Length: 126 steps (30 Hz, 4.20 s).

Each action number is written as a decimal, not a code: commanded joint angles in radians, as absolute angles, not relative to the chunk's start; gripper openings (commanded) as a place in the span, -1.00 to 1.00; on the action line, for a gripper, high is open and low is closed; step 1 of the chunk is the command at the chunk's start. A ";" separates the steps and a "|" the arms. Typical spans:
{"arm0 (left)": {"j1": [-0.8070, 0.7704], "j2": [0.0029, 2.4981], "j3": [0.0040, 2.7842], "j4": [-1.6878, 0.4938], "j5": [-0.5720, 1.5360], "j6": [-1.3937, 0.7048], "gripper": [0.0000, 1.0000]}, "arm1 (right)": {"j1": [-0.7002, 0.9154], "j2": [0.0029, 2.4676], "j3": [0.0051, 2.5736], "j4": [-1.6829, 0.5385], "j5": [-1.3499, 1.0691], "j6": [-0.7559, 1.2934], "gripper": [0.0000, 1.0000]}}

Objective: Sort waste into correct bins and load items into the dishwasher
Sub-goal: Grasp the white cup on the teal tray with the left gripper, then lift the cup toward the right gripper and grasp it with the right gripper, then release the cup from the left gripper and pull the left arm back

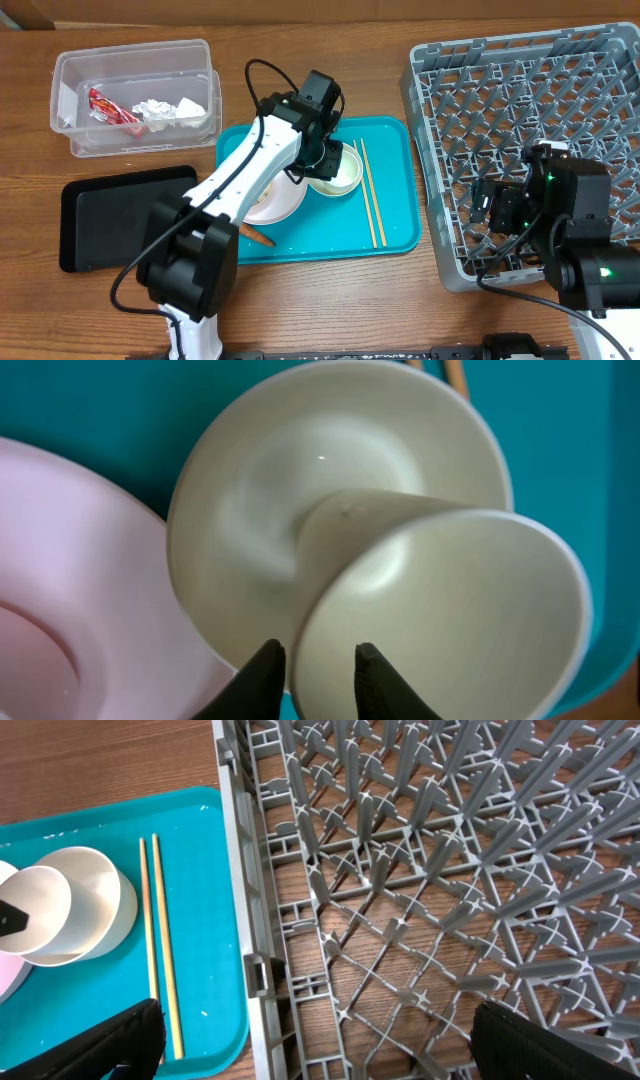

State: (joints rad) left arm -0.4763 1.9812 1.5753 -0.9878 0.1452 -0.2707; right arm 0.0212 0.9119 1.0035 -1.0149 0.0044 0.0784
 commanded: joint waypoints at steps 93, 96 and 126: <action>-0.393 1.909 1.828 -1.015 1.333 -0.258 -0.92 | -0.053 1.175 1.036 -0.327 -1.244 -0.599 0.50; -0.393 1.909 1.828 -1.001 1.359 -0.259 -0.92 | -0.053 1.175 1.036 -0.340 -1.244 -0.599 0.47; -0.306 1.908 1.828 -1.105 0.652 -0.269 -0.07 | -0.053 1.171 1.036 -0.360 -0.745 -0.147 -0.15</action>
State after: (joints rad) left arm -0.3428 1.9095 1.8221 -1.0874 0.8848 -0.2810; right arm -0.0513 1.1812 1.0157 -0.3584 -0.9596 -0.3134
